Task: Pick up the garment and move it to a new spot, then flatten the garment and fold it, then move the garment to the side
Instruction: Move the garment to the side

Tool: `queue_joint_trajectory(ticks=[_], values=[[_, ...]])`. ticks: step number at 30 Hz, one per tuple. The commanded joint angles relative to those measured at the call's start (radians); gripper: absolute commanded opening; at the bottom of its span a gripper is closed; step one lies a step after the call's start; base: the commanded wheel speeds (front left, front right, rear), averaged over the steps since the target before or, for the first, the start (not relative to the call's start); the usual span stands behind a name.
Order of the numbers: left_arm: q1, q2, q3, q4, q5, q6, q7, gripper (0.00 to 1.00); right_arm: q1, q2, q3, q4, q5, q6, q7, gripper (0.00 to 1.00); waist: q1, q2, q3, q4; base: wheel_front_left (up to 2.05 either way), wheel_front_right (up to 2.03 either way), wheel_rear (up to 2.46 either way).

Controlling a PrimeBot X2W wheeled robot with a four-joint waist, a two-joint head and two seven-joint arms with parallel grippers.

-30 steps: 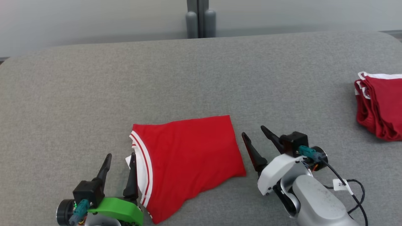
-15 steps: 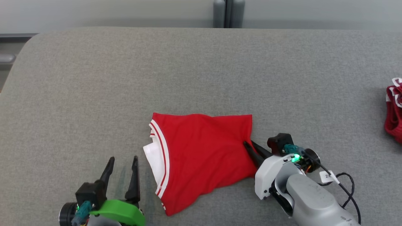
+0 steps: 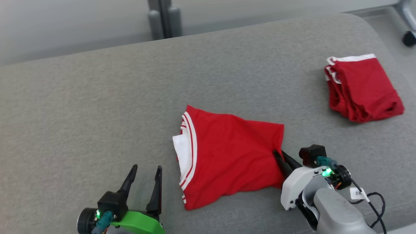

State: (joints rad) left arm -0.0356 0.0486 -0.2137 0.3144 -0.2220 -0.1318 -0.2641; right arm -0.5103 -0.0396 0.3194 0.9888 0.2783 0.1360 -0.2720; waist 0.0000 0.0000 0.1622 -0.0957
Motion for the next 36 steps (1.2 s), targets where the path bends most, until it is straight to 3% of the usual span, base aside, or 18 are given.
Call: queue_joint_trajectory(ticks=[1,8,14,23,29,33,36], values=[[-0.013,0.005,-0.002,-0.002,0.009,0.003,0.0,1.0,0.054,-0.019,-0.016,0.011,-0.01,-0.01,0.015,0.0,0.0,0.0,-0.042,-0.227,0.0,0.0,0.0],[-0.011,0.01,-0.028,0.0,0.015,0.003,0.0,1.0,0.108,-0.017,-0.071,-0.049,-0.002,-0.008,0.011,0.0,0.0,0.0,-0.029,-0.353,0.0,0.0,0.0],[-0.022,0.018,-0.069,0.003,0.021,0.003,0.0,1.0,0.122,-0.015,-0.098,-0.087,-0.016,-0.007,0.008,0.0,0.0,0.0,-0.009,-0.391,0.0,0.0,0.0],[-0.041,0.047,-0.101,0.003,0.008,0.003,0.0,1.0,0.015,-0.012,-0.051,-0.168,-0.04,-0.006,0.007,0.0,0.0,0.0,0.041,-0.353,0.0,0.0,0.0],[-0.064,0.077,-0.092,-0.011,0.022,0.003,0.0,1.0,-0.196,-0.012,-0.015,-0.196,-0.018,-0.006,0.065,0.0,0.0,0.0,0.091,-0.302,0.0,0.0,0.0],[-0.077,0.09,-0.091,-0.019,0.018,0.003,0.0,1.0,-0.35,-0.014,-0.078,-0.176,-0.081,-0.006,0.124,0.0,0.0,0.0,0.119,-0.276,0.0,0.0,0.0],[-0.092,0.094,-0.098,-0.023,0.014,0.003,0.0,1.0,-0.444,-0.052,-0.171,-0.139,-0.186,-0.006,0.176,0.0,0.0,0.0,0.139,-0.252,0.0,0.0,0.0]])
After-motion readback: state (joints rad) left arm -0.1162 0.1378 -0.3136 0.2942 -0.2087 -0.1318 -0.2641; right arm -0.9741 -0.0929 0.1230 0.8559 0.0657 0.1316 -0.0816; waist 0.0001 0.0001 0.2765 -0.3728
